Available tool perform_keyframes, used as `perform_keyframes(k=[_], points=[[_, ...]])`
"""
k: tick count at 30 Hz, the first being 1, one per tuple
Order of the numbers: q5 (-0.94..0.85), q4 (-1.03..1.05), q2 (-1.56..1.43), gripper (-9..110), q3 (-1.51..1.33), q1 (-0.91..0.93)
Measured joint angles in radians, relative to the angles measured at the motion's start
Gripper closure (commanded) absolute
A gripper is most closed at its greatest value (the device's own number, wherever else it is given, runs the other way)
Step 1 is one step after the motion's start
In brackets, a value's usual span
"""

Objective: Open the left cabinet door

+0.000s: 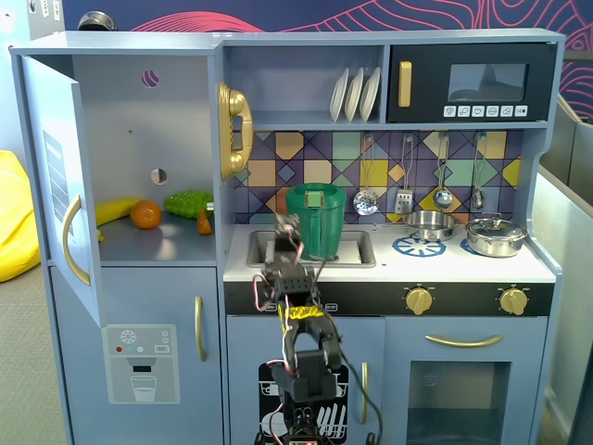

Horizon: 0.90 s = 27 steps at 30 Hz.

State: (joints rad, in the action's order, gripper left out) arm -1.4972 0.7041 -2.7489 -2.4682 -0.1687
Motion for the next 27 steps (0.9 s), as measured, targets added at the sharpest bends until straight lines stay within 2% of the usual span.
perform_keyframes(k=[6, 13, 22, 27], points=[[0.035, 0.189, -0.16, 101, -0.253, 0.13], [0.035, 0.414, -0.33, 101, -0.46, 0.198], [-0.041, 0.611, -0.394, 101, -0.534, 0.213], [-0.066, 0.644, -0.434, 101, -0.528, 0.218]])
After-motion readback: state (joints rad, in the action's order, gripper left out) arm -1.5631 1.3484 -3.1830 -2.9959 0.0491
